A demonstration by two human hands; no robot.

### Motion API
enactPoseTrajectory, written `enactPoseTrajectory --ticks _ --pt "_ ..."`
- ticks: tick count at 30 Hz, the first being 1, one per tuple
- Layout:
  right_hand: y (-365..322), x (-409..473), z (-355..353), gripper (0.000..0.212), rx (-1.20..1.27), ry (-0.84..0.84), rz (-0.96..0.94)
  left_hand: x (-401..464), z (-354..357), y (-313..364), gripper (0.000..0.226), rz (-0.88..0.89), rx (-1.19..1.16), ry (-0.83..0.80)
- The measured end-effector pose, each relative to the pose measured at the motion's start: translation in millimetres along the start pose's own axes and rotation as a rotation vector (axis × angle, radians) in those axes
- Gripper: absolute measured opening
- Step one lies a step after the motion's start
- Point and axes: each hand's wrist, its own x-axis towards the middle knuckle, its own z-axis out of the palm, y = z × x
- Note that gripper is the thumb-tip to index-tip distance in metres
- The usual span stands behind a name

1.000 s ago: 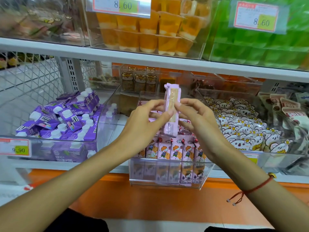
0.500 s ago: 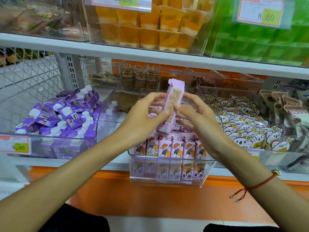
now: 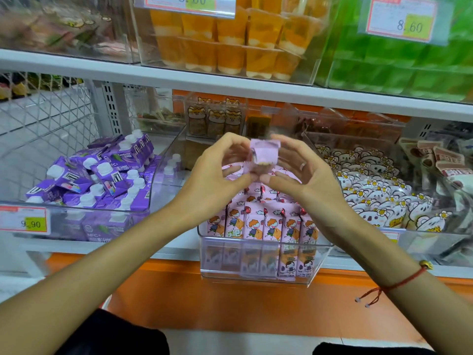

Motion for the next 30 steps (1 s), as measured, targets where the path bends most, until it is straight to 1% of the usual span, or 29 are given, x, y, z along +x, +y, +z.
enactPoseTrajectory --ticks 1,2,3,4,7,9,11,14,16,18,20,22,23,25,27,30 --pt "-0.1 -0.5 0.6 0.066 -0.017 -0.005 0.009 0.8 -0.3 0.4 0.036 -0.021 -0.044 0.021" --pt "-0.1 -0.9 1.4 0.070 -0.039 -0.011 0.010 1.4 -0.5 0.8 0.038 -0.041 -0.085 0.044" --pt "0.2 -1.3 2.7 0.068 -0.062 -0.013 -0.001 1.8 -0.4 1.1 0.039 -0.067 -0.125 0.066" --pt "0.4 -1.8 3.7 0.062 -0.086 -0.005 -0.023 1.9 -0.1 1.4 0.041 -0.105 -0.161 0.085" --pt "-2.1 -1.1 4.3 0.032 -0.092 0.050 -0.079 2.5 -0.1 0.4 0.055 -0.228 -0.226 0.146" --pt "-1.9 0.8 1.0 0.022 -0.025 0.086 -0.061 3.1 -2.8 -0.6 0.065 -0.222 -0.209 0.186" --pt "-0.8 3.1 -3.7 0.022 0.022 0.096 -0.008 2.2 -4.2 1.4 0.066 -0.155 -0.183 0.167" --pt "0.4 1.5 -7.1 0.025 0.005 -0.018 0.091 -2.3 0.7 3.5 0.055 -0.080 -0.134 0.103" --pt "0.8 -2.0 -6.3 0.035 -0.034 -0.075 0.111 -3.5 3.5 2.1 0.050 -0.069 -0.119 0.155" --pt "1.4 -5.4 -2.6 0.046 -0.169 -0.088 0.054 -2.7 4.1 -0.2 0.045 -0.080 -0.142 0.255" --pt "1.4 -7.4 0.7 0.047 -0.252 -0.046 -0.021 -1.1 3.7 -0.6 0.042 -0.104 -0.162 0.328" --pt "0.8 -6.2 -0.1 0.041 -0.171 0.034 -0.020 -0.2 2.5 -1.7 0.041 -0.130 -0.168 0.346" --pt "-0.5 -4.9 -1.5 0.036 -0.088 0.075 0.021 0.4 1.6 -2.8 0.041 -0.137 -0.147 0.339" --pt "-2.4 -1.3 -6.2 0.020 0.078 0.140 0.132 1.5 -0.8 -3.1 0.037 -0.132 -0.067 0.294" --pt "-2.2 1.6 -11.4 0.007 0.161 0.150 0.218 1.9 -2.0 -1.6 0.036 -0.126 -0.076 0.222" --pt "2.5 3.2 -15.6 0.010 0.279 0.135 0.349 0.5 -1.4 0.6 0.042 -0.117 -0.146 0.127"
